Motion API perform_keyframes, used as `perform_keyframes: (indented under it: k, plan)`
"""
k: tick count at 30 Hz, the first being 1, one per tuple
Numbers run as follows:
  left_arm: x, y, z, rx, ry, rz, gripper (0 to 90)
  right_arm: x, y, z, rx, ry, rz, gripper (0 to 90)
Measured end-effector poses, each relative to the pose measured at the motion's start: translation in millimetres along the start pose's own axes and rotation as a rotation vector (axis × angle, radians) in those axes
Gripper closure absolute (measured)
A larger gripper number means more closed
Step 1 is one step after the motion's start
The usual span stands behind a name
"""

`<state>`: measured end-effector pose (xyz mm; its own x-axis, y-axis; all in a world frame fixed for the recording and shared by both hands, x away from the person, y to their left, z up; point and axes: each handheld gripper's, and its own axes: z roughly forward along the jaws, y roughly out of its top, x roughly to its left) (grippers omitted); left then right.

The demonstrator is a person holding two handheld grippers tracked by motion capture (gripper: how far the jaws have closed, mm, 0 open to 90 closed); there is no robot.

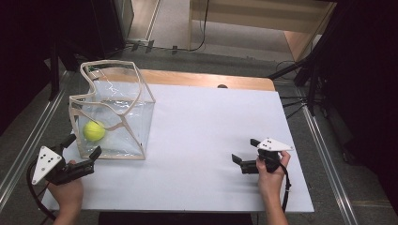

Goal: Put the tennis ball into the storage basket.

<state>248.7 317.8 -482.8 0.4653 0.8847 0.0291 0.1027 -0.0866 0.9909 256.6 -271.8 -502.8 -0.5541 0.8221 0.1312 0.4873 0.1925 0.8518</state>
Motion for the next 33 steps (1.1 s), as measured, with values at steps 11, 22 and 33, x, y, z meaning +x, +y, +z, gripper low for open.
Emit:
perform_keyframes:
  k: [11, 22, 33]
  plan:
    - [-0.8, -0.1, 0.0, 0.003, 0.005, 0.003, 5.4, -21.3, -13.3, -25.4, -0.024, -0.043, 0.045, 0.0]
    - [0.3, -0.1, -0.6, -0.005, 0.0, -0.008, 5.4, -42.1, -27.3, -47.9, -0.079, -0.099, 0.083, 0.0]
    - [0.4, 0.0, -1.0, -0.005, 0.002, -0.01, 5.4, -49.4, -32.5, -59.4, -0.119, -0.141, 0.117, 0.0]
